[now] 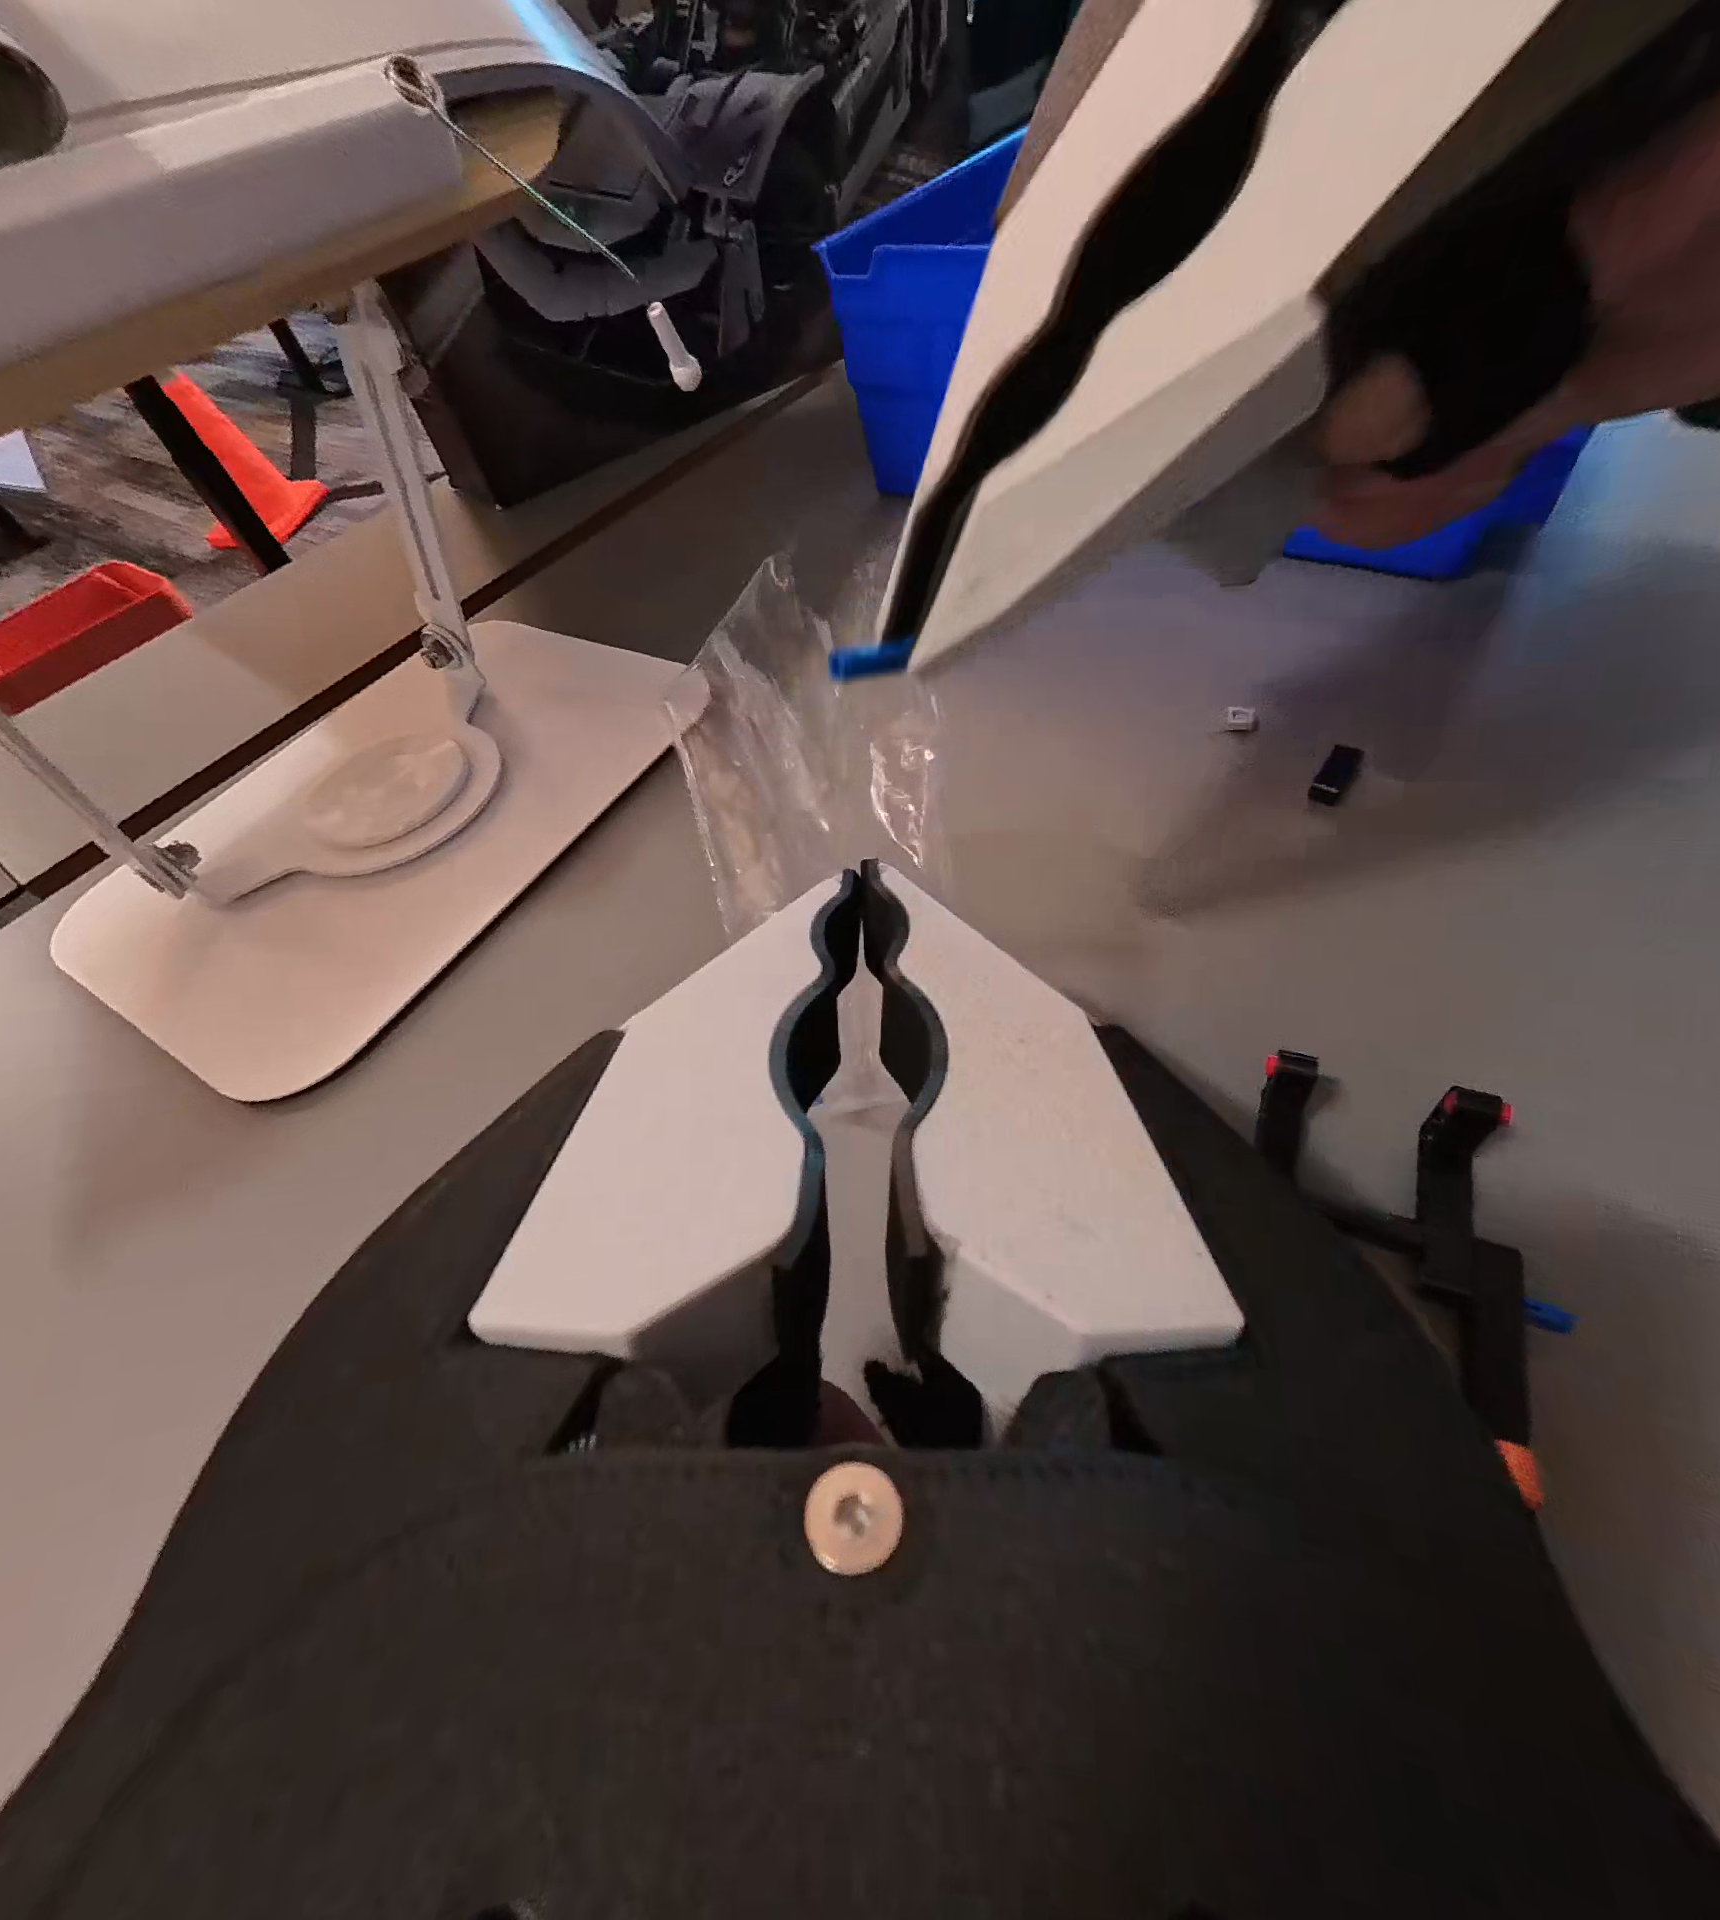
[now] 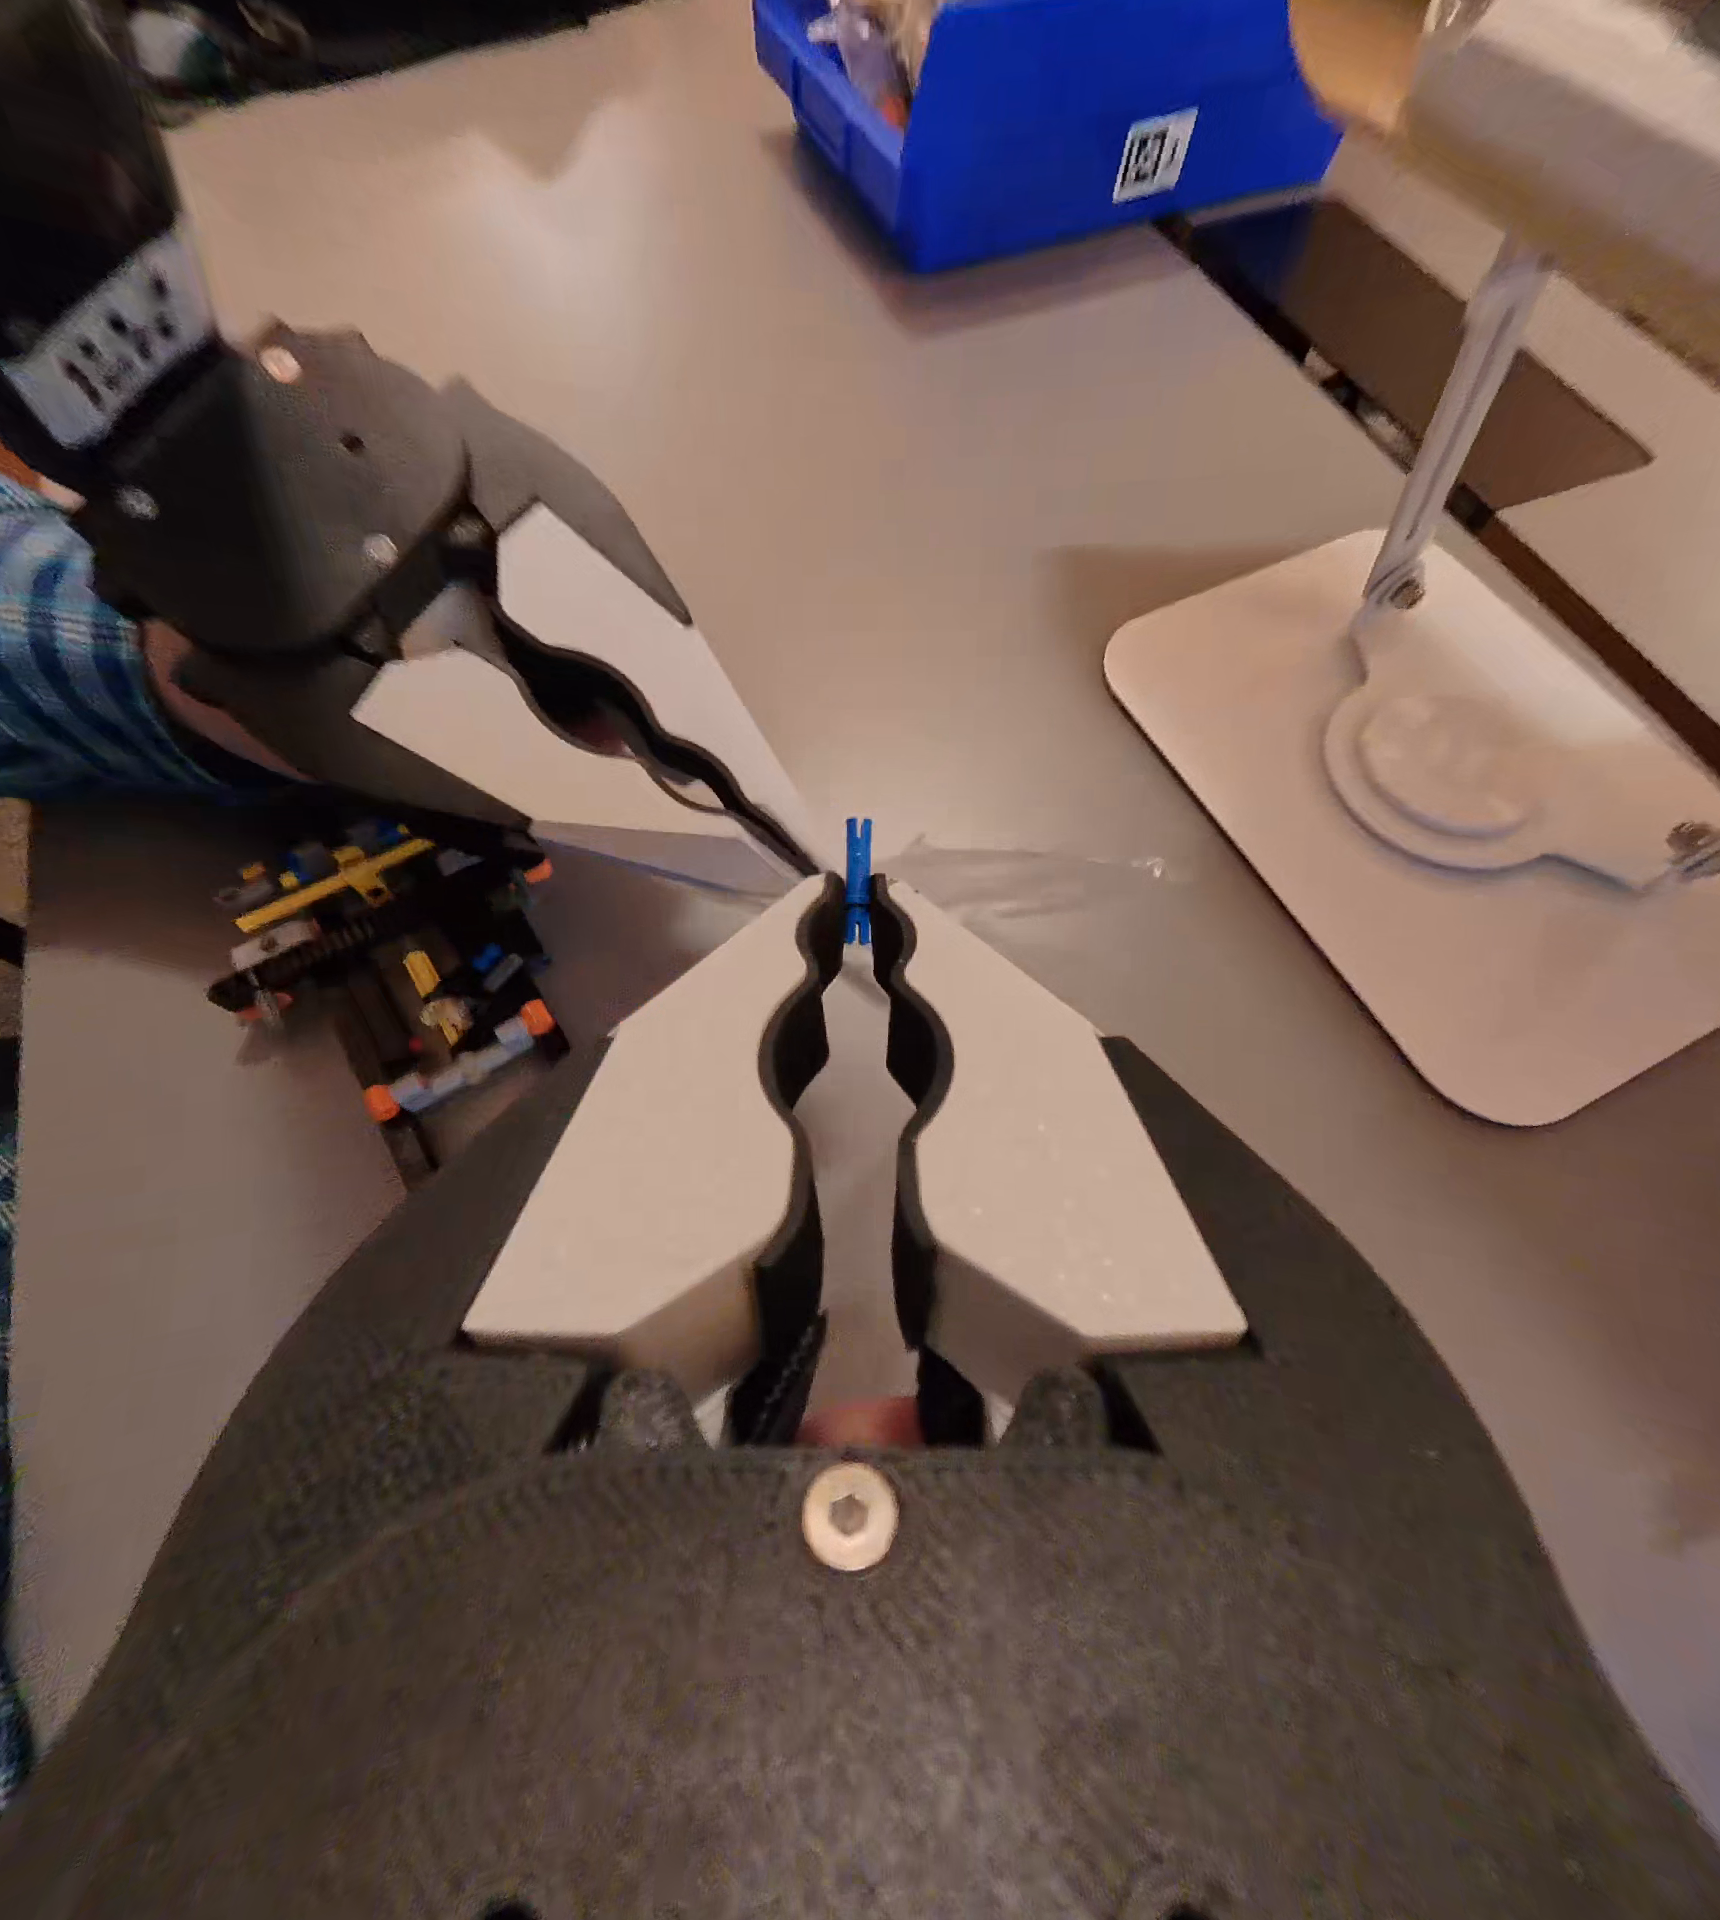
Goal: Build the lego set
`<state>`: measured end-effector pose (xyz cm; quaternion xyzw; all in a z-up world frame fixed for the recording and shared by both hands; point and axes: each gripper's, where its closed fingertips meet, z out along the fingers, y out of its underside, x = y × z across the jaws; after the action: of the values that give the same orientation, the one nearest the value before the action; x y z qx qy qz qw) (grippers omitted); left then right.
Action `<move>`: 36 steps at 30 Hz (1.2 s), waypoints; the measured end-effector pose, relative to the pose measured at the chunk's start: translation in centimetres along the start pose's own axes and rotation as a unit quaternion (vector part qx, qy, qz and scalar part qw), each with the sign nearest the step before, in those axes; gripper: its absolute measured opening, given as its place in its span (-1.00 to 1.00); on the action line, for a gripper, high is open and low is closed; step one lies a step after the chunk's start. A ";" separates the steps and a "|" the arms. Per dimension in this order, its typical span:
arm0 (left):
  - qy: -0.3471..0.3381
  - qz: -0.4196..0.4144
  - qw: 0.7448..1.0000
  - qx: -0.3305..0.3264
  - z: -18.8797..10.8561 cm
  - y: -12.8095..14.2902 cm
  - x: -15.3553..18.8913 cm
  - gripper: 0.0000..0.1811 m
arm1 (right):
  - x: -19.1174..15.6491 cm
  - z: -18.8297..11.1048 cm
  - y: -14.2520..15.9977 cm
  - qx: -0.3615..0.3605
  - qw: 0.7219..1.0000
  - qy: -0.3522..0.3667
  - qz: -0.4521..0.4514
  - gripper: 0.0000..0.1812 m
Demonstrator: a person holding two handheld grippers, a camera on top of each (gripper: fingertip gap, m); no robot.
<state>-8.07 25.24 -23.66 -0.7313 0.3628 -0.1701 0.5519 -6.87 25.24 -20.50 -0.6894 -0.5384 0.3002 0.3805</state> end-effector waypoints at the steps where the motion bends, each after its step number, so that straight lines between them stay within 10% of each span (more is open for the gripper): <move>1: -0.001 -0.007 1.000 0.003 0.0 -0.1 0.0 -1.00 | 0.0 0.4 0.6 -0.011 1.000 -0.005 0.003 -0.98; 20: 0.051 -0.142 0.987 0.050 -0.2 -0.7 -0.6 -1.00 | 0.8 2.8 2.2 -0.149 0.986 0.006 -0.080 -0.78; 31: 0.062 -0.156 0.984 0.055 -0.1 -0.7 -0.8 -1.00 | 1.5 -2.8 0.6 -0.084 0.994 0.032 -0.068 -0.87; 36: 0.057 -0.147 0.986 0.052 -0.6 -0.8 -1.0 -1.00 | 1.0 -6.1 6.4 -0.166 0.985 0.028 -0.046 -0.81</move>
<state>-8.85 25.62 -22.60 -0.7360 0.2725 -0.3093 0.5370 1.68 24.12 -22.65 -0.7258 -0.6006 0.1694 0.2894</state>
